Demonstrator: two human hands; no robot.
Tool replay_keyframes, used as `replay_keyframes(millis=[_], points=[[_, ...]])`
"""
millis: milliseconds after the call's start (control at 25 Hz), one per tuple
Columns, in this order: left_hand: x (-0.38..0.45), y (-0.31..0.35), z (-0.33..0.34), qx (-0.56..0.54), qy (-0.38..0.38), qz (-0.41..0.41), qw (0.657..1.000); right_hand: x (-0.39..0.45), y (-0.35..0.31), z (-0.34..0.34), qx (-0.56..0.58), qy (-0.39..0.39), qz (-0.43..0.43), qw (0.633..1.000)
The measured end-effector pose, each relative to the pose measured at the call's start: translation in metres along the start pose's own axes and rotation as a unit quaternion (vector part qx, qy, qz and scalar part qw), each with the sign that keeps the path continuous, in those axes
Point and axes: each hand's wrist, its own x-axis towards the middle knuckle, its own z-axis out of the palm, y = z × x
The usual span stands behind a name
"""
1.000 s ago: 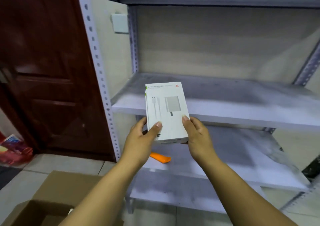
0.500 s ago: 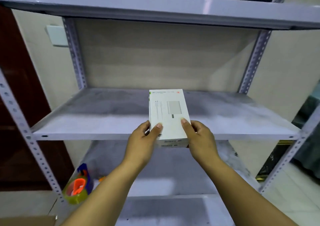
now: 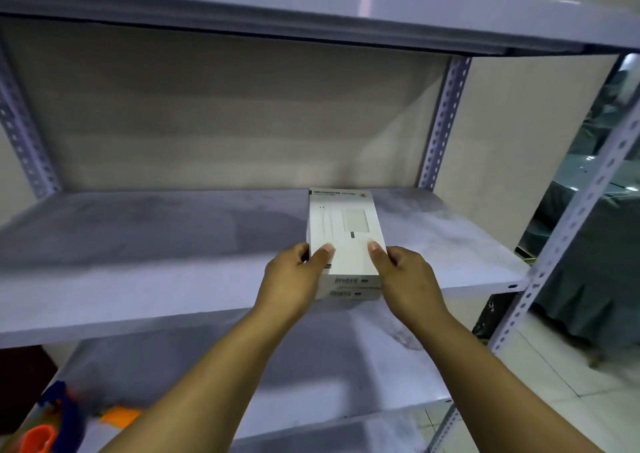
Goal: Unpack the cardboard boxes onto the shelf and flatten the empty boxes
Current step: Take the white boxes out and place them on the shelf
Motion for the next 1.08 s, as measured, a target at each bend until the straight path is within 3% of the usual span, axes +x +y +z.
replay_keyframes(millis=[320,440,840,1080], points=[[0.063,0.006,0.030,-0.004,-0.066,-0.025,0.997,0.045,0.025,-0.013,0.062,-0.090,0.013,0.994],[0.084,0.003,0.039,-0.013,-0.095,-0.034,0.995,0.058,0.030,-0.017,0.020,-0.113,0.017,0.993],[0.115,0.000,0.054,0.012,-0.170,0.066,0.983,0.093,0.053,-0.022,-0.086,-0.041,0.047,0.994],[0.145,0.002,0.079,0.102,-0.138,0.068,0.983,0.122,0.072,-0.032,-0.043,-0.034,0.061,0.997]])
